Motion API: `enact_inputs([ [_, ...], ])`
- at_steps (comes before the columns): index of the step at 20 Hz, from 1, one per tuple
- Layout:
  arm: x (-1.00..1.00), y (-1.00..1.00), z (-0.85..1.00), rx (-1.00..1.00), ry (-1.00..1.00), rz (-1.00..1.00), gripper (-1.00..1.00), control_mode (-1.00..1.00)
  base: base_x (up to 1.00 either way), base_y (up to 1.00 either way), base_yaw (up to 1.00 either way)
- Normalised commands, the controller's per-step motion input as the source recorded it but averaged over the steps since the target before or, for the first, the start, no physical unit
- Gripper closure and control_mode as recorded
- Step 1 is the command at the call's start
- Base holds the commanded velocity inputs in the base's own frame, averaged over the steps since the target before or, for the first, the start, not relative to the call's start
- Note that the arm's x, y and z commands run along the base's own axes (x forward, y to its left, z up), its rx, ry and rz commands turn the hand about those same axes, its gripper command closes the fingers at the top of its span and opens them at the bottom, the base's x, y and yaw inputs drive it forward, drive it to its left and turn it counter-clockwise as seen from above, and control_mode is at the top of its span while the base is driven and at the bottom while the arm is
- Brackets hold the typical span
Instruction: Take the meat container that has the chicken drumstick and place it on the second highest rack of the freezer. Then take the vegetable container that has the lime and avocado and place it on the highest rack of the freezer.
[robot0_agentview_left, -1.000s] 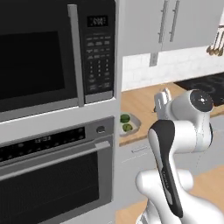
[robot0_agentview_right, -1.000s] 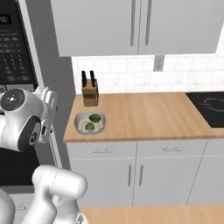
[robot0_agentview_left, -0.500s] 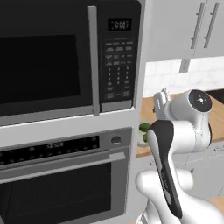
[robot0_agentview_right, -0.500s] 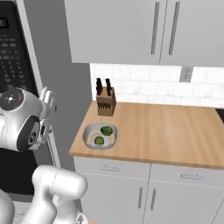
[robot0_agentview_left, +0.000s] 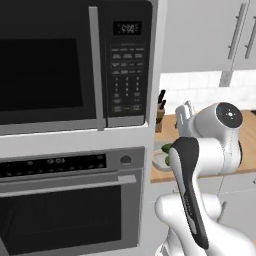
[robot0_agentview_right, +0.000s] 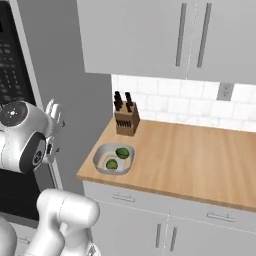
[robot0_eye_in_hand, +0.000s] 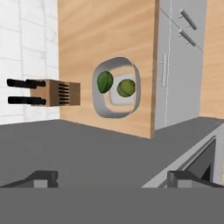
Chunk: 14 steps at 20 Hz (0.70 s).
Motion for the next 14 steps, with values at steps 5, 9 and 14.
enact_inputs([
  [5, 0.0, 0.0, 0.0, 0.0, 0.0, 0.0, -1.0, 1.0, 0.56, -0.42, 0.22],
  [9, 0.0, 0.0, 0.0, 0.0, 0.0, 0.0, -1.0, 1.0, 0.63, -0.44, 0.21],
  [14, 0.0, 0.0, 0.0, 0.0, 0.0, 0.0, -1.0, 1.0, 0.6, -0.37, 0.15],
])
